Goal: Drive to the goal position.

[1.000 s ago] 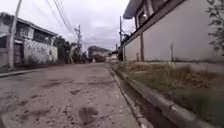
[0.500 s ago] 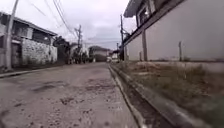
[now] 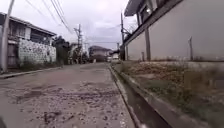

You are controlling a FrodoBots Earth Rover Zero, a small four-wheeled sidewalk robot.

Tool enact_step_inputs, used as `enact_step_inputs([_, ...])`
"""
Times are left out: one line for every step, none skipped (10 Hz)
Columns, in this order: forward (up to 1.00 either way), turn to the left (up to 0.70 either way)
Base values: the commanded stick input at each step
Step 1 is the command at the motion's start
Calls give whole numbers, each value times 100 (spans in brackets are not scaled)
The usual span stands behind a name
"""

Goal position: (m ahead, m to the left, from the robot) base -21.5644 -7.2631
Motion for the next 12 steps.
enact_step_inputs([85, 9])
enact_step_inputs([85, 0])
enact_step_inputs([85, 0])
enact_step_inputs([85, 0])
enact_step_inputs([85, 0])
enact_step_inputs([85, 0])
enact_step_inputs([85, 0])
enact_step_inputs([85, 0])
enact_step_inputs([85, -2])
enact_step_inputs([85, -30])
enact_step_inputs([85, -23])
enact_step_inputs([85, -14])
